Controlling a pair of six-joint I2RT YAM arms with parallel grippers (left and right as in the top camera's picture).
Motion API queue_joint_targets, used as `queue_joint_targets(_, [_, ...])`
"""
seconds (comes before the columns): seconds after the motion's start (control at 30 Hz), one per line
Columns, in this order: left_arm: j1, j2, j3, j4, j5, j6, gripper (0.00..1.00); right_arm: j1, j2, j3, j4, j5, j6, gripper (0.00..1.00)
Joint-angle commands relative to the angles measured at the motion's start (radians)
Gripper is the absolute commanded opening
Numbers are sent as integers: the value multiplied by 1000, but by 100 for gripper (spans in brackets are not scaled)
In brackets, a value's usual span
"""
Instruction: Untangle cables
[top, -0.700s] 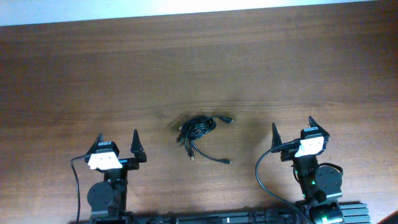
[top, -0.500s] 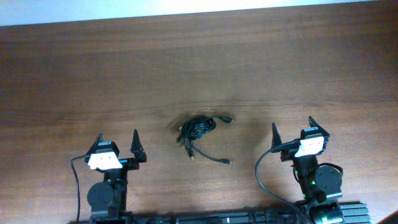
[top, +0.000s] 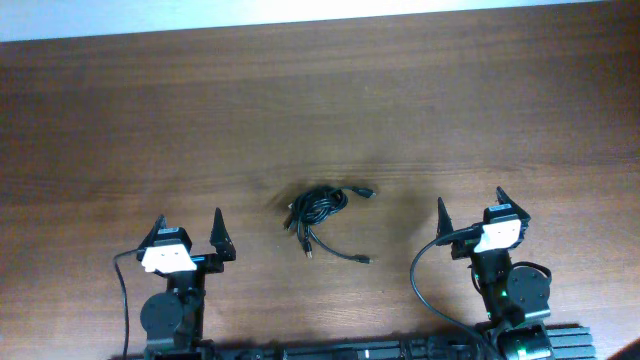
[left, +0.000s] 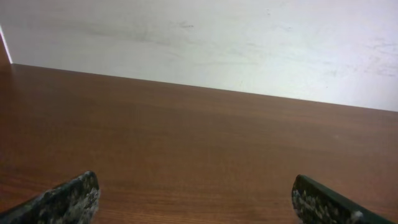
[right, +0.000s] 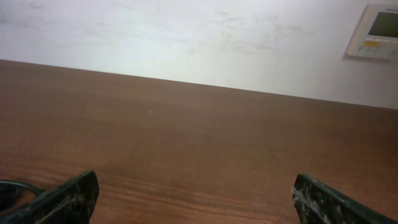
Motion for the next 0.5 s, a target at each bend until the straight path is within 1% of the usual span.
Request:
queue_joint_targets(0.0, [7,-3,-2,-7,-7,-2,100,-7,-7,-5,-7,19,5,99])
queue_joint_targets(0.47, [7,-3,-2,-7,-7,-2,99,-7,-7,-5,-7,19,5,99])
